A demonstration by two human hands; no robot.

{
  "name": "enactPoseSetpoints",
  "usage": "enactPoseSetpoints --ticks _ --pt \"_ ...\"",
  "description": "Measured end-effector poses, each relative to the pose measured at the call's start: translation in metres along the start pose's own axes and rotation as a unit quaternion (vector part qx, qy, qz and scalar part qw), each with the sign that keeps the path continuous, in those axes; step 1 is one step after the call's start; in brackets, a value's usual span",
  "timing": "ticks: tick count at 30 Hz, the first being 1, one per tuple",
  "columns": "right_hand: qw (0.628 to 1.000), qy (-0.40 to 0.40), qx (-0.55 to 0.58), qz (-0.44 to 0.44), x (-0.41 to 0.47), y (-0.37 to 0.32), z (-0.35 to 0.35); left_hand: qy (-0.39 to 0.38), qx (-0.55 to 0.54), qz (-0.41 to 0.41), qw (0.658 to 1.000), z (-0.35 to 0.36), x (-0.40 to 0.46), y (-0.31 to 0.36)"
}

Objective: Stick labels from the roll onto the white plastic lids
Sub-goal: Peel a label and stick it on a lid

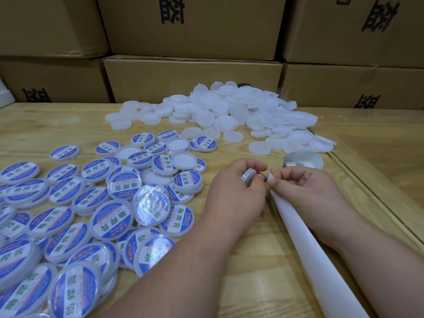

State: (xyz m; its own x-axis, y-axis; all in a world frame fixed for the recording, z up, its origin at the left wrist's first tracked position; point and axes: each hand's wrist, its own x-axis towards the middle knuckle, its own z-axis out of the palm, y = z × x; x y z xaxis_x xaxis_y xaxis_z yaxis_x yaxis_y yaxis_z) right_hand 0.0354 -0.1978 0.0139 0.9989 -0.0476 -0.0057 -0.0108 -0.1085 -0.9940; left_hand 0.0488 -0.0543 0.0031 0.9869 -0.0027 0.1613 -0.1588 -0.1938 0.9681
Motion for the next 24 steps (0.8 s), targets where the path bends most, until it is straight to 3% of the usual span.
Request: enactPoseSetpoints --ticks 9,24 --pt "0.999 0.007 0.046 0.005 -0.0013 -0.0034 -0.0005 -0.001 0.008 -0.001 1.0 0.0009 -0.0015 0.0034" --pt "0.998 0.015 0.024 -0.049 -0.0007 -0.0006 -0.0005 0.012 0.038 0.005 0.999 0.0012 -0.0004 0.0008"
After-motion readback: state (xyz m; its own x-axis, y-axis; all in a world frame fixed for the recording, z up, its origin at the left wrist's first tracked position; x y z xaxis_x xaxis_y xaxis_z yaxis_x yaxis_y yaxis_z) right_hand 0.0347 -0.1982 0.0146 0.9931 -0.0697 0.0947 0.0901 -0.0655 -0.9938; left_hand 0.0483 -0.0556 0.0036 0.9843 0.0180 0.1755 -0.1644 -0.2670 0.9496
